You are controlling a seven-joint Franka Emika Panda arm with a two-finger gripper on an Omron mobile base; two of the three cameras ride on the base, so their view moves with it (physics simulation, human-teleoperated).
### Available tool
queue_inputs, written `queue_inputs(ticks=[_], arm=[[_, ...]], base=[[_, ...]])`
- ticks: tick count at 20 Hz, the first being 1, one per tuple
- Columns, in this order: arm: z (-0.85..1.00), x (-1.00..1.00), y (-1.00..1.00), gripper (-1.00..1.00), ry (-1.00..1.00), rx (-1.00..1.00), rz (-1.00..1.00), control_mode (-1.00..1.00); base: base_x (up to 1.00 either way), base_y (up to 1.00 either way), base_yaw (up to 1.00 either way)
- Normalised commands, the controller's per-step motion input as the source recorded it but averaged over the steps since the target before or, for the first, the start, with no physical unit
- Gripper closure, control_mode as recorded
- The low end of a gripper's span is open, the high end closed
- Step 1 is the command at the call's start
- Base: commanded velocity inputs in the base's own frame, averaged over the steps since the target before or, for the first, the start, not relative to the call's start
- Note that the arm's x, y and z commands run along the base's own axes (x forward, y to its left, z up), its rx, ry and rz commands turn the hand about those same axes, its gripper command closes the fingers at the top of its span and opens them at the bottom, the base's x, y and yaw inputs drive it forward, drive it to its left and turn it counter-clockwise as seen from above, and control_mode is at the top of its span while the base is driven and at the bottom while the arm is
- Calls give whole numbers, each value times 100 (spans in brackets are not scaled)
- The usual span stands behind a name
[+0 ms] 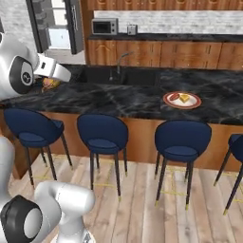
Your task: Take the cheese, chicken drumstick, and sweet potato from the fridge and place them on the plate on the dining counter to create an appetizer plate.
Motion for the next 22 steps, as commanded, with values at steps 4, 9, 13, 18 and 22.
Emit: queue_inputs(ticks=[4,9,13,18,22], arm=[[0,0,0,100,0,0,0,100],[0,0,0,100,0,0,0,100],[0,0,0,100,0,0,0,100],[0,0,0,100,0,0,0,100],[0,0,0,100,0,0,0,100]], base=[[67,-100,0],[40,-100,0],[31,-100,0],[80,-36,0],[99,-8,1]])
